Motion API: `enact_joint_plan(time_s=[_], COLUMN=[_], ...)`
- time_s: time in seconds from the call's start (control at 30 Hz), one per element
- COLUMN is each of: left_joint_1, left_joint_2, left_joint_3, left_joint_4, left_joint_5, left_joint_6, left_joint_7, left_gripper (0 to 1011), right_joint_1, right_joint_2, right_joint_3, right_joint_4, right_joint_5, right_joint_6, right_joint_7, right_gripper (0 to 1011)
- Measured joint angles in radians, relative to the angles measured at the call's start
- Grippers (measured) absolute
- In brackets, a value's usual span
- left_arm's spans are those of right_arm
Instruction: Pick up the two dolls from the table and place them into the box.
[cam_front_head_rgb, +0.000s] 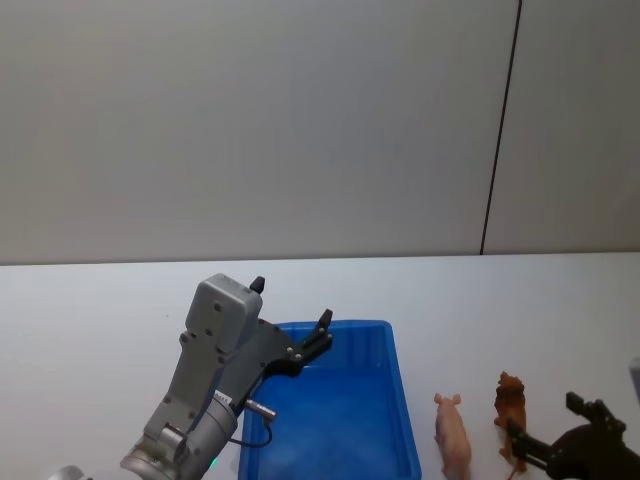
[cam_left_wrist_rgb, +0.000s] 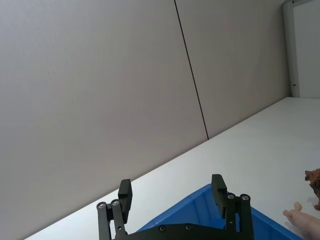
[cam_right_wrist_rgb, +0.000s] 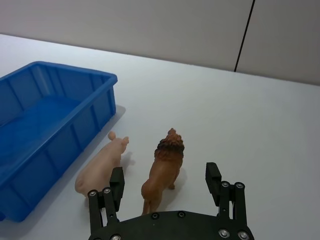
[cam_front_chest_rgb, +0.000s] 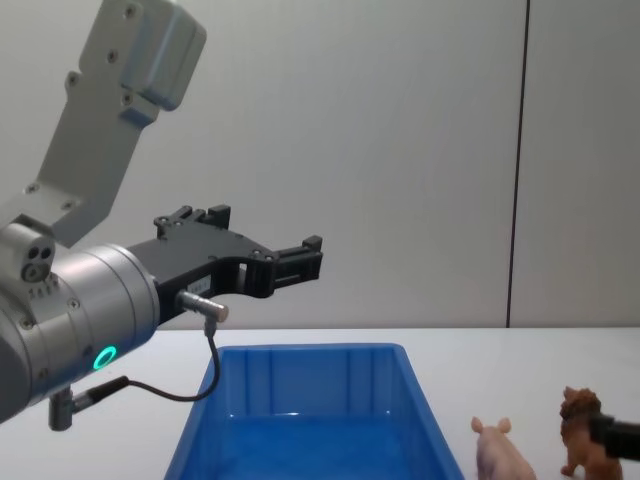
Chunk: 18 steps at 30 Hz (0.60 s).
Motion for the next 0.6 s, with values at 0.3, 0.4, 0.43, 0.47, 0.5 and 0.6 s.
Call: enact_joint_plan(time_s=[0.3, 0.4, 0.43, 0.47, 0.5, 0.6], left_joint_1=[0.000, 0.000, 0.000, 0.000, 0.000, 0.000], left_joint_2=[0.000, 0.000, 0.000, 0.000, 0.000, 0.000], left_joint_3=[0.000, 0.000, 0.000, 0.000, 0.000, 0.000], left_joint_4=[0.000, 0.000, 0.000, 0.000, 0.000, 0.000], left_joint_5=[0.000, 0.000, 0.000, 0.000, 0.000, 0.000], left_joint_6=[0.000, 0.000, 0.000, 0.000, 0.000, 0.000], left_joint_7=[0.000, 0.000, 0.000, 0.000, 0.000, 0.000], left_gripper=[1001, 1001, 1001, 1001, 1001, 1001], right_joint_1=[0.029, 0.042, 0.044, 0.046, 0.048, 0.059], right_joint_2=[-0.025, -0.036, -0.038, -0.041, -0.043, -0.054], right_joint_3=[-0.013, -0.018, -0.019, -0.020, -0.021, -0.025], right_joint_4=[0.048, 0.067, 0.071, 0.075, 0.079, 0.097], right_joint_5=[0.013, 0.019, 0.020, 0.020, 0.022, 0.028], right_joint_6=[0.046, 0.067, 0.070, 0.072, 0.076, 0.088], right_joint_7=[0.019, 0.021, 0.021, 0.021, 0.021, 0.021], right_gripper=[1001, 1001, 1000, 996, 976, 907])
